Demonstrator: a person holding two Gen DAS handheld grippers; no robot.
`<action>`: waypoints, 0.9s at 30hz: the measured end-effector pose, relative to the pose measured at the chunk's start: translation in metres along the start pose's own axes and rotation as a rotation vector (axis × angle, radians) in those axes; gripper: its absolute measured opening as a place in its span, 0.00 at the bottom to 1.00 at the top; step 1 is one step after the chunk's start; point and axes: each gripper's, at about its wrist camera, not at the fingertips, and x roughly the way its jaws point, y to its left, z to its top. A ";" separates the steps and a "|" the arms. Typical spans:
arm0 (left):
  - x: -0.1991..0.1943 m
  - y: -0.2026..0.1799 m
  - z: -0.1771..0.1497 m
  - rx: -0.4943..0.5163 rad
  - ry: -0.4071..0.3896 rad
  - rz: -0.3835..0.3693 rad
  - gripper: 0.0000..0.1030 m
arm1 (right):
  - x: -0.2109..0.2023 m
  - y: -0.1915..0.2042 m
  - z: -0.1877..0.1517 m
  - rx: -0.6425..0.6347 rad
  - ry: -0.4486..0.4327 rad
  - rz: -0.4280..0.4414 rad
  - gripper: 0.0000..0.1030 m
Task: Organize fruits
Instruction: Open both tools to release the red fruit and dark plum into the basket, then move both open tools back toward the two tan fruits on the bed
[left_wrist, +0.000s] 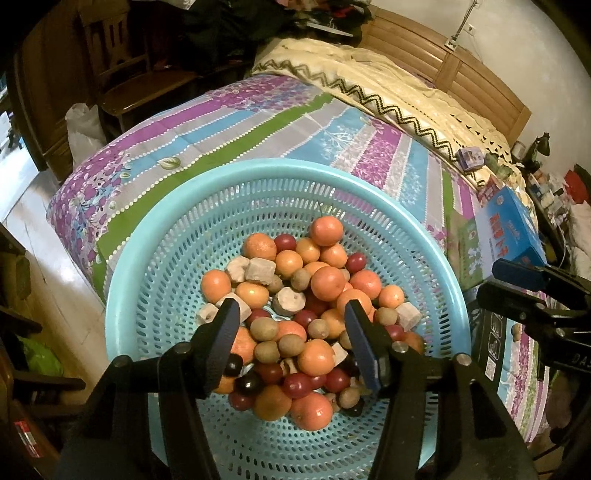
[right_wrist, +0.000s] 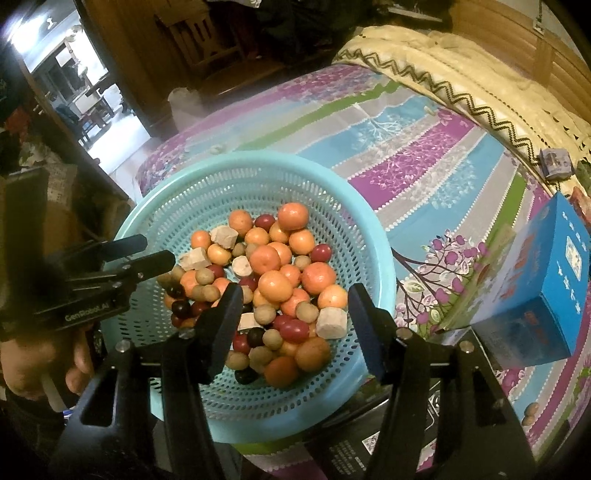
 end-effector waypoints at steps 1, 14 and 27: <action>0.000 0.000 0.000 0.001 0.001 0.000 0.58 | 0.000 0.000 0.000 0.000 0.001 0.000 0.58; 0.001 -0.003 -0.001 0.006 -0.001 0.001 0.58 | 0.001 -0.001 -0.001 -0.002 0.000 0.003 0.58; -0.002 -0.016 0.003 0.024 -0.015 -0.001 0.58 | -0.003 -0.003 -0.003 0.002 -0.018 0.007 0.58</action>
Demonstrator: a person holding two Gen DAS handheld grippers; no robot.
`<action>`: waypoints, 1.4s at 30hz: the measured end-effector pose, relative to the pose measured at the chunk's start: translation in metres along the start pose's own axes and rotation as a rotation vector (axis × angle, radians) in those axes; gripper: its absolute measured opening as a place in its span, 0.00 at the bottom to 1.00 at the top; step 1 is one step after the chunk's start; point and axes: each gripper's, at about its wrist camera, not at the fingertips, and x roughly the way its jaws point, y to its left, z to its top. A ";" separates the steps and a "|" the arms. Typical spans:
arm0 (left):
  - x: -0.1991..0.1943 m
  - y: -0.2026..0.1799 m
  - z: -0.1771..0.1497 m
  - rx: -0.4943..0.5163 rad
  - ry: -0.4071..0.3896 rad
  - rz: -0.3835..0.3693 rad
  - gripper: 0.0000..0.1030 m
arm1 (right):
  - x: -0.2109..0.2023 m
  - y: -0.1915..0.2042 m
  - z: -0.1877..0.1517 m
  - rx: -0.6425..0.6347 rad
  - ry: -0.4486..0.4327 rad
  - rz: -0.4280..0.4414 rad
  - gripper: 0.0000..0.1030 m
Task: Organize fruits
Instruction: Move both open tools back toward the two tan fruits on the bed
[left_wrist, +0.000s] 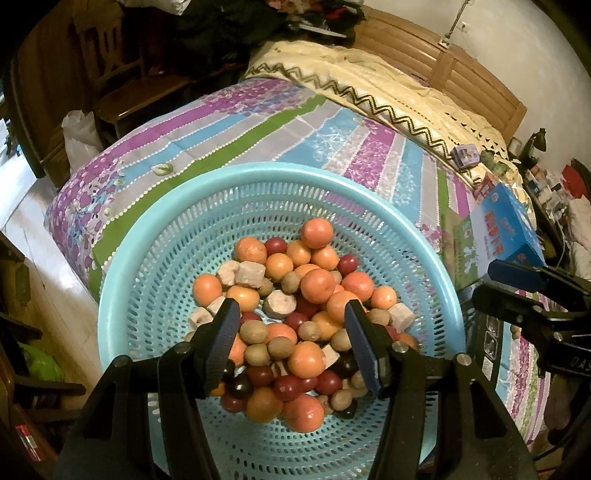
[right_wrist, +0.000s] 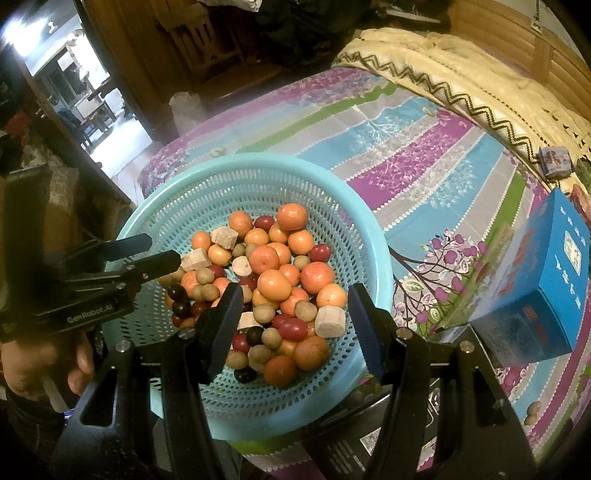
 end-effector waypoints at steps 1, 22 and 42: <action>-0.001 -0.003 0.000 0.006 -0.004 0.000 0.58 | -0.003 -0.001 -0.002 0.000 -0.011 0.001 0.58; -0.042 -0.295 -0.069 0.551 -0.315 -0.401 0.75 | -0.124 -0.195 -0.264 0.472 -0.332 -0.458 0.56; 0.093 -0.390 -0.120 0.564 -0.020 -0.421 0.75 | -0.023 -0.328 -0.267 0.438 -0.175 -0.366 0.36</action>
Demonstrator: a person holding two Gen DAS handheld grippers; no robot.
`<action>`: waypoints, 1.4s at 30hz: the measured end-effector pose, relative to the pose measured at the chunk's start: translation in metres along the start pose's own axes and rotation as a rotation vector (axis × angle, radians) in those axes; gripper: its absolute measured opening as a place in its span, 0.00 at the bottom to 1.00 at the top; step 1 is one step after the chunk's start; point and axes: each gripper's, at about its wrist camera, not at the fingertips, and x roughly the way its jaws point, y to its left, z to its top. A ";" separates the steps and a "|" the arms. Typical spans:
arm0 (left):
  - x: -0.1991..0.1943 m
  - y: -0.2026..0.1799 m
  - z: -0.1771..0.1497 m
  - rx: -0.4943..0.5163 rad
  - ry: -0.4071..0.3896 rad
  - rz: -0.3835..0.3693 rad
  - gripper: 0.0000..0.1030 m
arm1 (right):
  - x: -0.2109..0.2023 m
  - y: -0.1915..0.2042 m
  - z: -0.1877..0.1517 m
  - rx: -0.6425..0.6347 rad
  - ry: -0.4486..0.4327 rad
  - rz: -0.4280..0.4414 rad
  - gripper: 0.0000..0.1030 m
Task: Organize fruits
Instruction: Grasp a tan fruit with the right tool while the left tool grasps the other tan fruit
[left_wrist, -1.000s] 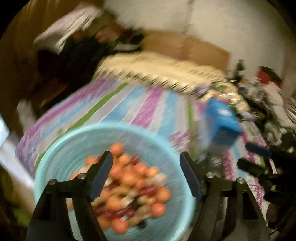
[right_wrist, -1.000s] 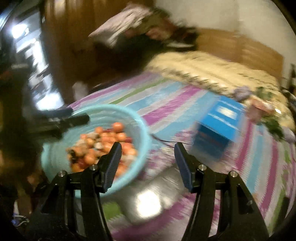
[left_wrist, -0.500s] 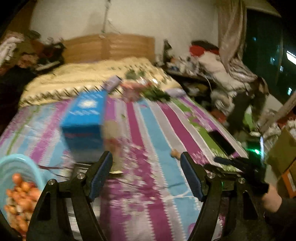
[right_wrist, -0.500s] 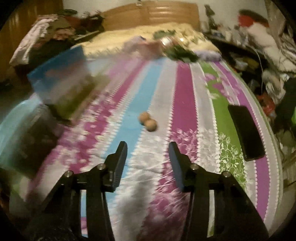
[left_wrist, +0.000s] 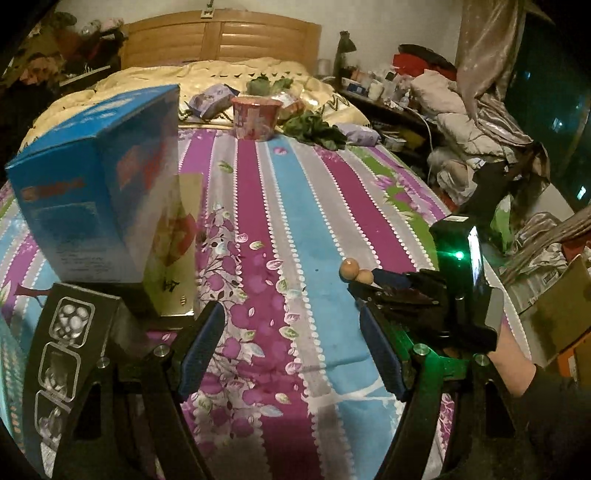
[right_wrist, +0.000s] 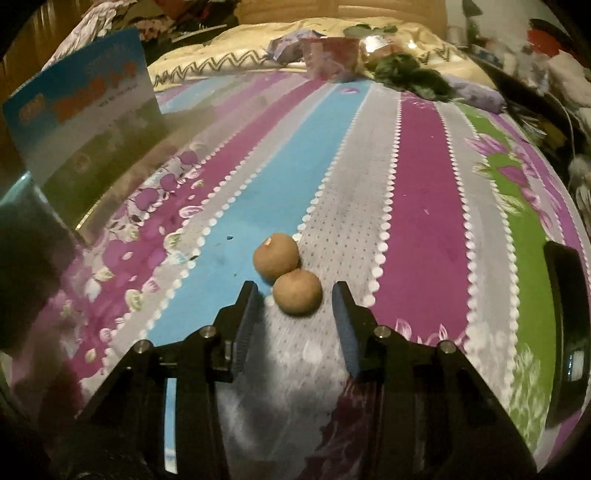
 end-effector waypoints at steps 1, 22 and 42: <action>0.005 -0.001 0.002 -0.002 0.004 -0.003 0.75 | 0.001 0.000 -0.001 -0.008 0.000 -0.008 0.32; 0.150 -0.062 0.012 0.106 0.061 -0.133 0.55 | -0.100 -0.049 -0.070 0.309 -0.131 -0.064 0.26; 0.078 -0.061 0.027 0.116 0.008 0.021 0.23 | -0.124 -0.038 -0.032 0.297 -0.143 -0.156 0.26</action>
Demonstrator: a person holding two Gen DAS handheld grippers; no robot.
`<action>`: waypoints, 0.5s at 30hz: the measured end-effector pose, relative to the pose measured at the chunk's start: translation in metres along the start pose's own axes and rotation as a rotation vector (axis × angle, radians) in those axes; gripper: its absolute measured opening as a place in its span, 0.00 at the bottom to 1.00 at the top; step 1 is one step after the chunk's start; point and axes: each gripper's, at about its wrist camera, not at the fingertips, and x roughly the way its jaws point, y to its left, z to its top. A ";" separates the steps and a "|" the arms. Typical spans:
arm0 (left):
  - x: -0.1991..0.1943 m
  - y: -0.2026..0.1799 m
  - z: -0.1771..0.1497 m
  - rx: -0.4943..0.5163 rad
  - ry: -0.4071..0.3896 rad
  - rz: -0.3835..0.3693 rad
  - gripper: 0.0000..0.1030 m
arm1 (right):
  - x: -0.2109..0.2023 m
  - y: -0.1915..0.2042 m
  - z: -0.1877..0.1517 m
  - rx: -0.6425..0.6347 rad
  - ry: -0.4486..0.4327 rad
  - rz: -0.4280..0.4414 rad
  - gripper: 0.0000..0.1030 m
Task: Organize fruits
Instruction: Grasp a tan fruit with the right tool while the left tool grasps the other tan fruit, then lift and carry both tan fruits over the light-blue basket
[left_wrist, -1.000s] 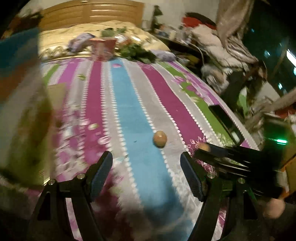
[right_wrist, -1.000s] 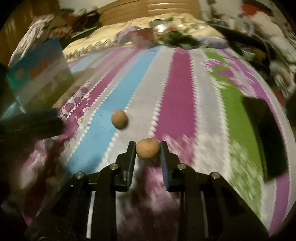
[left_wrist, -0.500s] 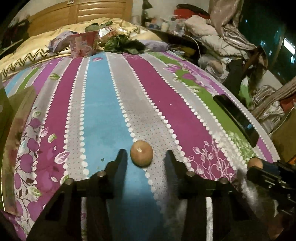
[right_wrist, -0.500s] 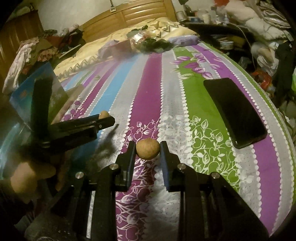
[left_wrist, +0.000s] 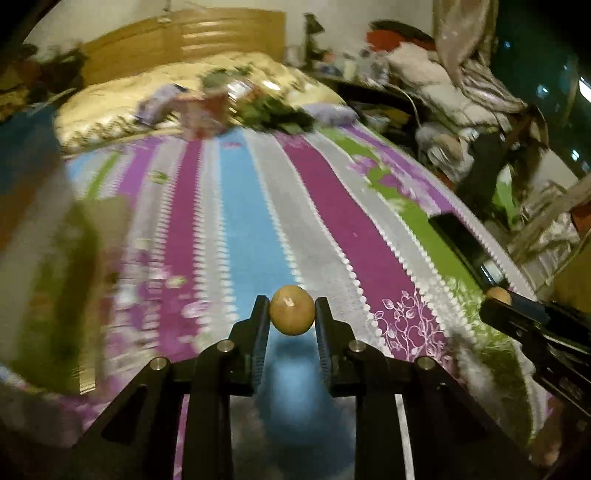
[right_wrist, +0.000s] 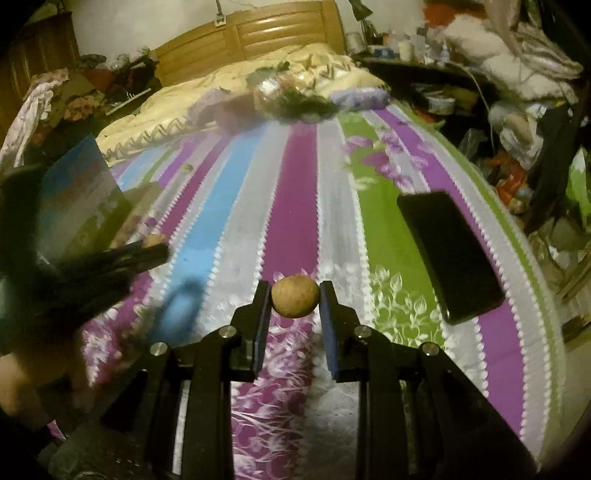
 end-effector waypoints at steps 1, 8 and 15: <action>-0.016 0.005 0.002 -0.006 -0.008 0.018 0.23 | -0.005 0.005 0.004 -0.007 -0.006 0.000 0.26; -0.105 0.045 0.004 -0.072 -0.057 0.109 0.23 | -0.040 0.048 0.026 -0.064 -0.065 0.036 0.26; -0.181 0.099 -0.001 -0.172 -0.120 0.184 0.23 | -0.068 0.100 0.042 -0.127 -0.110 0.091 0.26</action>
